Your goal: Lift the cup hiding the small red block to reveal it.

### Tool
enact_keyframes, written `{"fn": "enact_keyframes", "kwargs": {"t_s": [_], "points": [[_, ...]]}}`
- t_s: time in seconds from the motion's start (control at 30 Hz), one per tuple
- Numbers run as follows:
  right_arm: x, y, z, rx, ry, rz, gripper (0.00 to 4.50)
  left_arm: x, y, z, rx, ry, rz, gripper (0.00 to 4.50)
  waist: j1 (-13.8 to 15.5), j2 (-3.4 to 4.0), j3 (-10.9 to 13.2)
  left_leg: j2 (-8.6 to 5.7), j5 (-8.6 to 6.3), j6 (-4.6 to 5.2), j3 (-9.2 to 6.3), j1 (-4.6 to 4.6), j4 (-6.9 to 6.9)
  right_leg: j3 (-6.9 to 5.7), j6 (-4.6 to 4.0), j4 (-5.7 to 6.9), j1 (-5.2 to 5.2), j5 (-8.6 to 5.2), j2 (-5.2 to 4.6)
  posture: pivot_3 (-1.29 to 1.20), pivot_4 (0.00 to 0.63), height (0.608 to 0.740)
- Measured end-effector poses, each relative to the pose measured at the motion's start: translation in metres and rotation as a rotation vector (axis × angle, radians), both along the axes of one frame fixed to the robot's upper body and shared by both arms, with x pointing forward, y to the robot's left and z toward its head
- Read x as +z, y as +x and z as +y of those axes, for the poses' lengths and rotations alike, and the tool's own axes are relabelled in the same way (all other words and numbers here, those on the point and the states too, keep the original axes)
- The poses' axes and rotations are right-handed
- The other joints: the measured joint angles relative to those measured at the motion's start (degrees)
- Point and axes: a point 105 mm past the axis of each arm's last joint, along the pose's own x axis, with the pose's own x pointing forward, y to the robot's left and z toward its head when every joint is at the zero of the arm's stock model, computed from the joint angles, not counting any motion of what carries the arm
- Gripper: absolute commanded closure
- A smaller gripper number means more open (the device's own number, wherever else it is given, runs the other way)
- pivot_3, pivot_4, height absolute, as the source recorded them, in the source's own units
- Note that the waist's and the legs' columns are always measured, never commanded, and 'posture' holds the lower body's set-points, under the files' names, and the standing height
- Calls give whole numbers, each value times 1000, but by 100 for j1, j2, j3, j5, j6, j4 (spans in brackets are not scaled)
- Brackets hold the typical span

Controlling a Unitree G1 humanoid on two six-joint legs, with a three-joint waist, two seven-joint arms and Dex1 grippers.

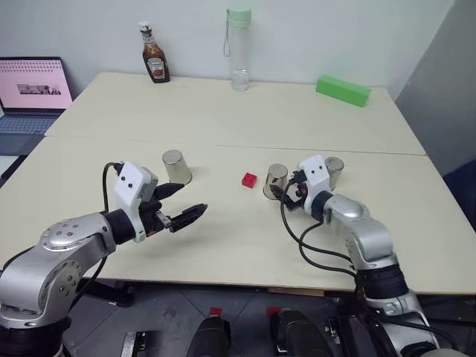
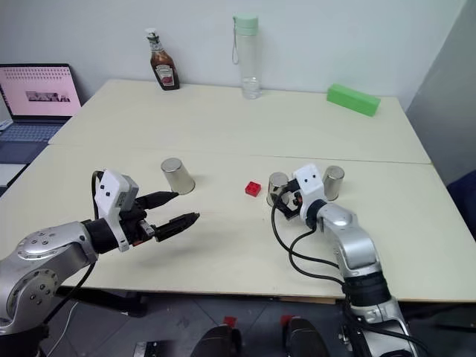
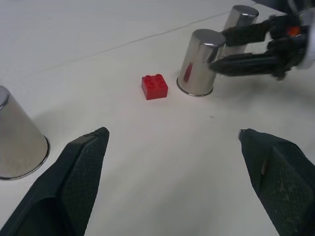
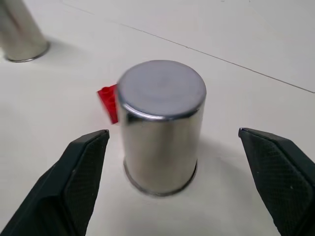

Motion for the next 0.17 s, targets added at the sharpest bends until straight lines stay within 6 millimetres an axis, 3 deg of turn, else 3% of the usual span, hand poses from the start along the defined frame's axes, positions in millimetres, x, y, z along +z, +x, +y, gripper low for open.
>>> {"fn": "enact_keyframes", "kwargs": {"t_s": [0.17], "points": [[18,-44,-28,84,-57,64,28,5,-1,16,51,42,3,0,2,3,2,1,0,0,-2,3,1,-5,-21,-3,3,-15,1,0,150,740]]}}
